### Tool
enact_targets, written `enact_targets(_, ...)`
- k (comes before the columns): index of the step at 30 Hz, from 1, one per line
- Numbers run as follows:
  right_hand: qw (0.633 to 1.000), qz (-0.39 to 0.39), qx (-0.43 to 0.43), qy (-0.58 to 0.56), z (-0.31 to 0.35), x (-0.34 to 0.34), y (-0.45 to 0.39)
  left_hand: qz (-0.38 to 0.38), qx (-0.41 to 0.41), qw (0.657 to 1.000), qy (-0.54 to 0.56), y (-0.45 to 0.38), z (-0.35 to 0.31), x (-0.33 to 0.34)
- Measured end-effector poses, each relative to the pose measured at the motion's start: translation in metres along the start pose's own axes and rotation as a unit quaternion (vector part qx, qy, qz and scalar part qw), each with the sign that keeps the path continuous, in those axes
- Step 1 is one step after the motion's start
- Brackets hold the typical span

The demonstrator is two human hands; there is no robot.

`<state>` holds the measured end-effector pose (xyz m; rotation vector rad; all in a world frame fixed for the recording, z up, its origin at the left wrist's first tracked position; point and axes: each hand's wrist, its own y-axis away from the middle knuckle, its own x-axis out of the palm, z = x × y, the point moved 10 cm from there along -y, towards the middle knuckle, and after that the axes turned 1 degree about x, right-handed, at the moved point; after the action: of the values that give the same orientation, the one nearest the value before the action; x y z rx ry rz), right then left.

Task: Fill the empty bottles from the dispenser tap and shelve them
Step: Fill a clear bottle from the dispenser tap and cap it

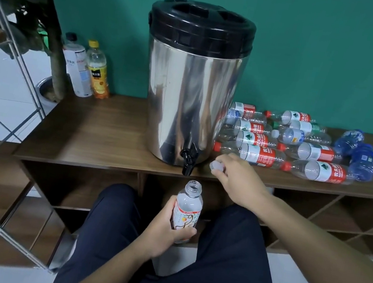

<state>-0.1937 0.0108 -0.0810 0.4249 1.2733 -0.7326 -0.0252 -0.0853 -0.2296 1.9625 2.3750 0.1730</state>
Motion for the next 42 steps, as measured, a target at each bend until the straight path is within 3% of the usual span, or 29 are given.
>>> enact_targets(5, 0.998, -0.032, 0.046, 0.032, -0.015, 0.03, -0.017, -0.031, -0.001, 0.999, -0.023, -0.005, 0.014, -0.016)
enact_targets(12, 0.995, -0.078, 0.06, -0.008, -0.017, 0.026, -0.007, -0.067, -0.003, 0.998, 0.001, -0.011, 0.023, -0.031)
enact_targets(17, 0.973, -0.162, 0.03, -0.162, 0.02, -0.023, 0.007, -0.098, 0.009, 0.995, 0.004, -0.011, 0.017, -0.036)
enact_targets(21, 0.946, -0.135, 0.007, -0.295, 0.065, -0.051, 0.012, -0.123, 0.03, 0.992, -0.018, -0.007, 0.008, -0.043)
enact_targets(24, 0.955, -0.096, -0.005, -0.282, 0.088, -0.046, 0.007, -0.128, 0.042, 0.99, -0.031, -0.006, 0.006, -0.044)
enact_targets(27, 0.965, -0.106, -0.011, -0.24, 0.093, -0.041, 0.0, -0.131, 0.047, 0.99, -0.04, -0.006, 0.004, -0.046)
enact_targets(30, 0.959, -0.1, 0.018, -0.266, 0.082, -0.038, -0.004, -0.126, 0.046, 0.99, -0.04, -0.006, 0.004, -0.046)
enact_targets(32, 0.931, -0.085, 0.069, -0.348, 0.067, -0.025, -0.005, -0.125, 0.045, 0.99, -0.038, -0.006, 0.004, -0.046)
enact_targets(36, 0.787, -0.061, 0.169, -0.59, 0.041, 0.021, 0.006, -0.126, 0.041, 0.991, -0.031, -0.005, 0.007, -0.045)
enact_targets(37, 0.778, -0.068, 0.177, -0.599, 0.036, 0.027, 0.01, -0.126, 0.04, 0.991, -0.03, -0.005, 0.008, -0.046)
enact_targets(40, 0.812, -0.132, 0.183, -0.538, 0.024, 0.033, 0.025, -0.126, 0.039, 0.991, -0.033, -0.004, 0.008, -0.046)
enact_targets(42, 0.809, -0.166, 0.191, -0.53, 0.019, 0.043, 0.037, -0.131, 0.041, 0.99, -0.039, -0.004, 0.008, -0.047)
